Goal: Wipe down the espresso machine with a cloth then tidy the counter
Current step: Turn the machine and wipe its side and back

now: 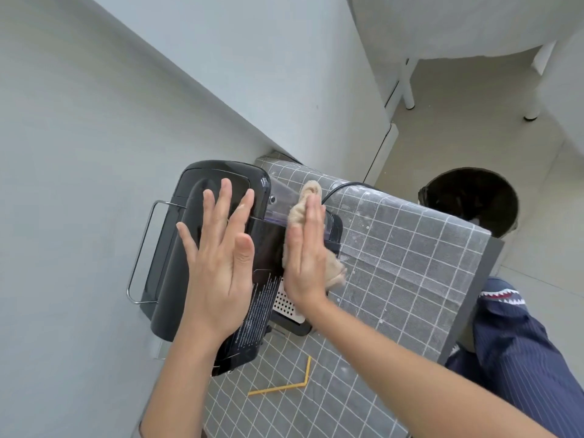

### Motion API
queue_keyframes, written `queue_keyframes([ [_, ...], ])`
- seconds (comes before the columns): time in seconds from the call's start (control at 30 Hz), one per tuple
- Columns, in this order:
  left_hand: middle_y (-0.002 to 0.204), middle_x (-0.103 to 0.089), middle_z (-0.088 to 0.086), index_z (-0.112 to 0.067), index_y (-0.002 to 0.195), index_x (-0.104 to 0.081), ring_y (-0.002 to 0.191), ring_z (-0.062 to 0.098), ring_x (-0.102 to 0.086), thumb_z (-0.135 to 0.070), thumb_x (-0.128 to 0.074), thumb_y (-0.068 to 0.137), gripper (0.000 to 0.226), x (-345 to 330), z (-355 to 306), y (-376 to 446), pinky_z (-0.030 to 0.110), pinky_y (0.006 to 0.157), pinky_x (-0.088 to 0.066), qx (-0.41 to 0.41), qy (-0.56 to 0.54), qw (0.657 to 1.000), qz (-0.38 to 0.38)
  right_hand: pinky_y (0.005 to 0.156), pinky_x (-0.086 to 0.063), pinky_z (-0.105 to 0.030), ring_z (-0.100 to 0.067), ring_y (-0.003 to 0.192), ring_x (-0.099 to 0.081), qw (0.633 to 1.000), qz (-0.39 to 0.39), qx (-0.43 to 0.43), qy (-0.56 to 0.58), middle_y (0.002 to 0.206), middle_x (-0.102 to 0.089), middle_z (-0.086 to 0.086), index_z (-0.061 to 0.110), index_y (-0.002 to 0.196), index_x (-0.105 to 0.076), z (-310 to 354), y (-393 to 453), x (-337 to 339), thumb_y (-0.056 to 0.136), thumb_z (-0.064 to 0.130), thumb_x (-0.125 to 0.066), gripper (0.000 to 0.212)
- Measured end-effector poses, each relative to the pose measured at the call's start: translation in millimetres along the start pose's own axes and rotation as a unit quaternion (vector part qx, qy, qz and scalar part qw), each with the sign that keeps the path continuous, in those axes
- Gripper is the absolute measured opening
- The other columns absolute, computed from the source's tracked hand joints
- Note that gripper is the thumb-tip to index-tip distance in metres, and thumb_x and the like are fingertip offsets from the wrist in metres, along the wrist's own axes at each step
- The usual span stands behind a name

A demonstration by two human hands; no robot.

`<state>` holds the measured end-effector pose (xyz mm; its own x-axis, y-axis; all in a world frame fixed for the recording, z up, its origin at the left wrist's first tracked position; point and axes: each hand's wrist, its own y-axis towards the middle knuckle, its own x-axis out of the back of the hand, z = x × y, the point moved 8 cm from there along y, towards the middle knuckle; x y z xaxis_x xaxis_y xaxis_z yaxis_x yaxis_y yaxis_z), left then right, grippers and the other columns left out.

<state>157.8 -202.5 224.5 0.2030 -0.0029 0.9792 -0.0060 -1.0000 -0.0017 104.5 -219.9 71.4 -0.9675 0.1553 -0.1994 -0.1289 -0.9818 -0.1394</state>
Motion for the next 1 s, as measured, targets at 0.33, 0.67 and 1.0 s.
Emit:
queue_keyframes([
  [0.33, 0.162, -0.003, -0.018, -0.033, 0.151, -0.025, 0.149, 0.004, 0.01, -0.057, -0.002, 0.098, 0.062, 0, -1, 0, 0.048, 0.115, 0.017, 0.005, -0.004, 1.0, -0.001, 0.12, 0.006, -0.02, -0.008, 0.151, 0.009, 0.998, 0.055, -0.008, 0.006, 0.165, 0.009, 0.012, 0.03, 0.156, 0.003, -18, -51, -8, 0.107, 0.039, -0.018, 0.055],
  [0.67, 0.163, -0.002, -0.017, -0.033, 0.15, -0.025, 0.149, 0.004, 0.01, -0.057, -0.003, 0.098, 0.062, -1, -1, 1, 0.049, 0.116, 0.016, 0.007, -0.013, 1.0, 0.005, 0.124, 0.003, -0.041, -0.003, 0.15, 0.011, 0.978, 0.018, -0.183, -0.094, 0.164, 0.004, 0.015, 0.031, 0.156, 0.0, -99, -18, 31, 0.105, 0.047, -0.013, 0.055],
  [1.0, 0.163, -0.002, -0.016, -0.032, 0.151, -0.026, 0.149, 0.005, 0.01, -0.055, -0.004, 0.098, 0.061, -1, -1, 2, 0.05, 0.116, 0.015, 0.01, -0.018, 1.0, 0.006, 0.117, -0.015, -0.021, -0.007, 0.145, -0.029, 0.994, 0.041, -0.072, -0.071, 0.153, -0.041, 0.008, 0.026, 0.145, -0.043, -58, 50, 26, 0.108, 0.034, -0.023, 0.043],
])
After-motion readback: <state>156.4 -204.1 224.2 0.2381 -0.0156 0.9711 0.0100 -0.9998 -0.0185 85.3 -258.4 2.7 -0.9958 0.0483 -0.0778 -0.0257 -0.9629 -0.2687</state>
